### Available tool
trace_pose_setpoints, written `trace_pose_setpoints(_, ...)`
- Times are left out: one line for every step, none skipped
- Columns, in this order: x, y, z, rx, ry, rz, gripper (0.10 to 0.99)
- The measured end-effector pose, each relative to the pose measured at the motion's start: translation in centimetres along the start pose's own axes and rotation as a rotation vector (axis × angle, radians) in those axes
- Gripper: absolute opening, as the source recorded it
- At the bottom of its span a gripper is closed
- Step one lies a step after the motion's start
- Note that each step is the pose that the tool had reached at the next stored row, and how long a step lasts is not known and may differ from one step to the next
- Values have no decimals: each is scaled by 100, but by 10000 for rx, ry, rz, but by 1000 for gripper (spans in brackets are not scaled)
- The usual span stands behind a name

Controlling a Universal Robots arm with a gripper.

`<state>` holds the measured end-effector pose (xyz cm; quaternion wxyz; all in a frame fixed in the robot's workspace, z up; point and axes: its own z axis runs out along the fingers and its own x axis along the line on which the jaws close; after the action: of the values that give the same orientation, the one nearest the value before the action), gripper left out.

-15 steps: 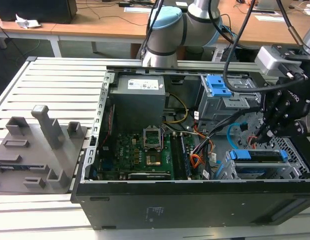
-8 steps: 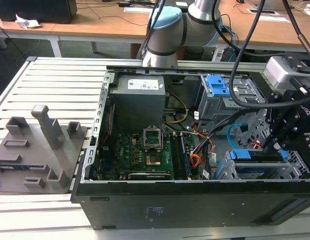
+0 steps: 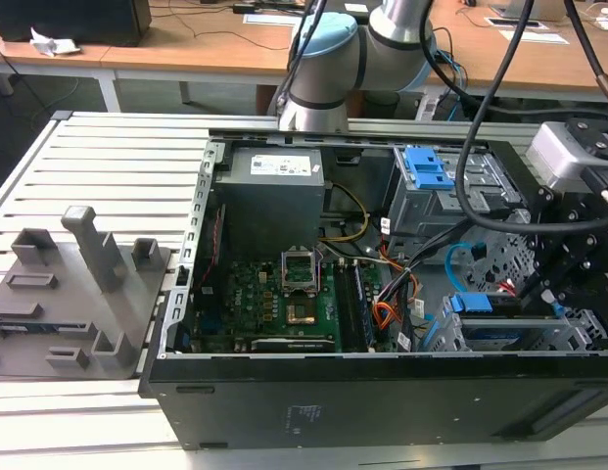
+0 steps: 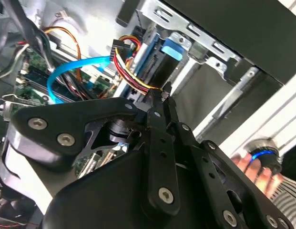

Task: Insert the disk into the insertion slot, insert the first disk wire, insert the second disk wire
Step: 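Insert the first disk wire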

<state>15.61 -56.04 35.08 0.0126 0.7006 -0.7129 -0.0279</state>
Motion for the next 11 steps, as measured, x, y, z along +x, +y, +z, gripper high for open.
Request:
trace_pose_setpoints(0,0,0,-3,-173,-9,165)
trace_pose_setpoints(0,0,0,-4,-225,-13,165)
trace_pose_setpoints(-1,-1,0,-4,-229,-13,165)
trace_pose_setpoints(-1,-3,2,-5,-236,-13,165)
trace_pose_setpoints(-2,-7,8,-7,-248,-14,165)
trace_pose_setpoints(-10,-16,19,-13,-261,-15,165)
trace_pose_setpoints(-36,-30,30,-20,-270,-15,165)
trace_pose_setpoints(-56,-37,34,-21,-269,-14,165)
trace_pose_setpoints(-70,-43,35,-22,-270,-15,165)
trace_pose_setpoints(-102,-54,41,-23,-276,-15,165)
trace_pose_setpoints(-108,-67,45,-26,-278,-15,165)
